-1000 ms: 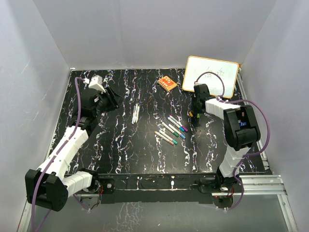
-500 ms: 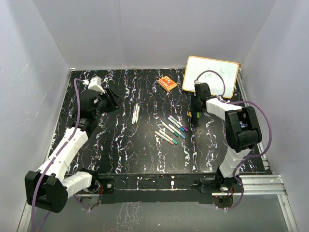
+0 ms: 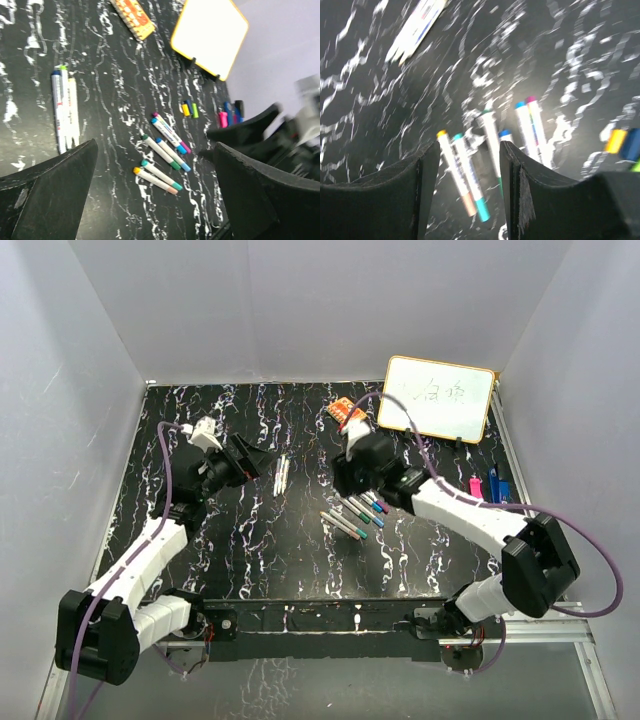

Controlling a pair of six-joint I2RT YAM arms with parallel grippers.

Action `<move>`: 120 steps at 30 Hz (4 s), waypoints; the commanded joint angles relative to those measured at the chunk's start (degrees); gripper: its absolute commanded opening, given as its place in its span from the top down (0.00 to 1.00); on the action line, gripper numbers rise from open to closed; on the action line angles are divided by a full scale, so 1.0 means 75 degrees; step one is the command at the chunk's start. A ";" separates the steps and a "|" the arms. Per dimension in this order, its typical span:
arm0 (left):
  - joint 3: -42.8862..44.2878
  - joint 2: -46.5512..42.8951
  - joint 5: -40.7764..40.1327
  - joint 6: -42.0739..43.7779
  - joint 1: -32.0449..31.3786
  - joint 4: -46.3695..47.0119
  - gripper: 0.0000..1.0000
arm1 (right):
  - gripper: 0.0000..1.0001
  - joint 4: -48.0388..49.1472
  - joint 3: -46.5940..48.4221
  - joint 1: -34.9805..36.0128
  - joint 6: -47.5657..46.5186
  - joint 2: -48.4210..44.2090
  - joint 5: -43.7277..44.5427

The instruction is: Open the pen caps

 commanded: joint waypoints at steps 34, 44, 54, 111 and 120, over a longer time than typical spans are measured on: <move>-0.0446 -0.0386 0.0600 -0.0438 -0.0045 0.1154 0.01 | 0.51 0.0005 -0.1633 0.1949 0.0179 0.0449 0.0473; -0.0412 -0.0434 0.0542 -0.0400 -0.0041 0.1060 0.01 | 0.52 0.0163 -0.1668 0.1907 0.0212 0.0789 0.0450; -0.0328 -0.0386 0.0506 -0.0376 -0.0045 0.1031 0.01 | 0.54 0.0220 -0.1648 0.1868 0.0256 0.0986 0.0095; -0.0705 0.2719 0.0085 -0.1852 -0.2467 0.4066 0.09 | 1.00 0.0963 -0.0318 0.1899 0.0028 -0.0460 -0.0157; -0.0536 0.3104 0.0202 -0.1988 -0.2603 0.4464 0.35 | 1.00 0.1017 -0.0393 0.1902 0.0027 -0.0609 -0.0090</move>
